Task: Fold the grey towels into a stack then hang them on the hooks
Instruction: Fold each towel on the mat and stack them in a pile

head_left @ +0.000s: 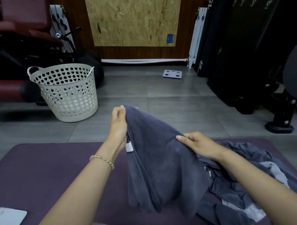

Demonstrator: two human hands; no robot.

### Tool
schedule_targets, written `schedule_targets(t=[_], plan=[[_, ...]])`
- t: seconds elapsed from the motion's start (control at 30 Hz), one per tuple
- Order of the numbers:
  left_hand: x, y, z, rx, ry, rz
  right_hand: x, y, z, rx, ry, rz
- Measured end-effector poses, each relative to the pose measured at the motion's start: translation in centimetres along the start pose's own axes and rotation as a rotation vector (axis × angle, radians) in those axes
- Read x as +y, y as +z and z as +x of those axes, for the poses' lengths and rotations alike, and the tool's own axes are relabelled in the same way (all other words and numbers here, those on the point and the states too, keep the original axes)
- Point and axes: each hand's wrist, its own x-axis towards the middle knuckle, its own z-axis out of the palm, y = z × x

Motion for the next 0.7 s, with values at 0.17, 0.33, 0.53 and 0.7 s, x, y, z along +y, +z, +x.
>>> schedule_targets(t=[0.17, 0.33, 0.53, 0.7], plan=[[0.2, 0.1, -0.6, -0.028, -0.101, -0.192, 1.1, 1.4, 0.0, 0.027, -0.051, -0.203], [0.3, 0.0, -0.6, 0.053, -0.181, -0.300, 2.1, 3.0, 0.3, -0.068, 0.104, 0.053], [-0.2, 0.4, -1.1, 0.034, -0.265, -0.346, 2.7, 5.6, 1.0, -0.043, 0.064, 0.096], [-0.5, 1.0, -1.4, -0.063, -0.234, -0.339, 1.7, 7.0, 2.4, 0.069, -0.011, 0.296]])
